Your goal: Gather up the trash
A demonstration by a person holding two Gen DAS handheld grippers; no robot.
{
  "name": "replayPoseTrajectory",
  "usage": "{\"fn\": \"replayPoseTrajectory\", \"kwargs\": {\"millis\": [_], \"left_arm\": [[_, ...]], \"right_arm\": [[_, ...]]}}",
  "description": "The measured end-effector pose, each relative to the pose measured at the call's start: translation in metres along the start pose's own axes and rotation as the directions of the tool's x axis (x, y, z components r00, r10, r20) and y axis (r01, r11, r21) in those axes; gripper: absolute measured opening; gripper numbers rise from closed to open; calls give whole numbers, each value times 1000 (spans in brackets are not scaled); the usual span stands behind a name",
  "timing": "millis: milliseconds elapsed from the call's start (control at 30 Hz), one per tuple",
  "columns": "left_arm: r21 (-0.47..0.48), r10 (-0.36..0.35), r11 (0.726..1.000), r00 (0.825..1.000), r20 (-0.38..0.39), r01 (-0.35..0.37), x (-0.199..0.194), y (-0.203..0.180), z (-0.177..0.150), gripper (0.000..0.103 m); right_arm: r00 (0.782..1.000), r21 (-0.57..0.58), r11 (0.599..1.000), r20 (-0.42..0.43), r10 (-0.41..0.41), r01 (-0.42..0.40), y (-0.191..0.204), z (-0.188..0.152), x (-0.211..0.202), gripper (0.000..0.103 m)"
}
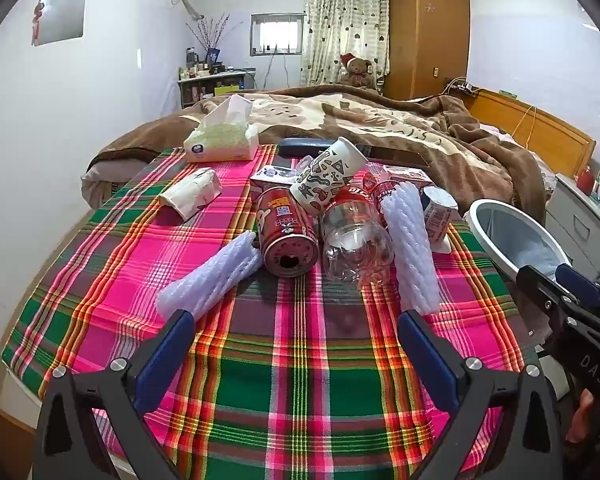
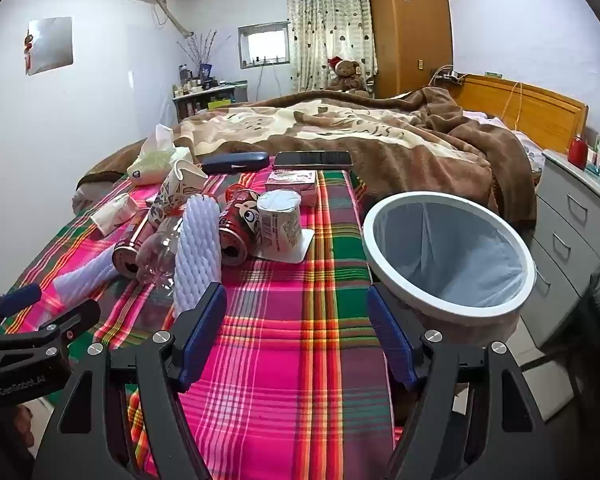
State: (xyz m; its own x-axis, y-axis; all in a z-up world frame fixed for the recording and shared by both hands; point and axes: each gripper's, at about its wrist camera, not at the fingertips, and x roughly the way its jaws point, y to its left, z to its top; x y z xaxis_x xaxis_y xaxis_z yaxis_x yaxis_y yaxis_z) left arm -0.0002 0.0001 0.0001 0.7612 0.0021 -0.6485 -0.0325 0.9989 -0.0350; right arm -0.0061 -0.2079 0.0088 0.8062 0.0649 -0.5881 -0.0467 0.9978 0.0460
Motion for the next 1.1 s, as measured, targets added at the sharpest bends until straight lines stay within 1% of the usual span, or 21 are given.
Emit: {"fn": "replayPoseTrajectory", "kwargs": {"millis": [33,67,200,333,567,800,1100], "left_arm": [[0,0,1000,1000,2,0,0,0,0,103],[22,20,1000,1000,5,-20,0,-1,0,103],[15,25,1000,1000,0,-25,-4,-1,5,103],[-3,21,1000,1000,6,-21,-6,5,3,103],[12,19,1000,999,29,-19,-10,0,0,103],[2,6,1000,1000,22,-6,-9,1,0,103],[-4,8,1000,1000,24,-8,-12,2,0,103]], "right_arm": [[1000,-1,1000,2,1,-1,0,0,0,74],[1000,-1,1000,4,1,-1,0,0,0,74],[1000,6,1000,14,-10,10,-1,1,-4,74],[1000,11,1000,20,-17,17,0,1,-5,74],[999,7,1000,21,-24,24,0,-1,-5,74],[999,8,1000,24,-23,23,-3,0,-7,74],[999,6,1000,26,-24,24,-2,-1,-7,74]]}}
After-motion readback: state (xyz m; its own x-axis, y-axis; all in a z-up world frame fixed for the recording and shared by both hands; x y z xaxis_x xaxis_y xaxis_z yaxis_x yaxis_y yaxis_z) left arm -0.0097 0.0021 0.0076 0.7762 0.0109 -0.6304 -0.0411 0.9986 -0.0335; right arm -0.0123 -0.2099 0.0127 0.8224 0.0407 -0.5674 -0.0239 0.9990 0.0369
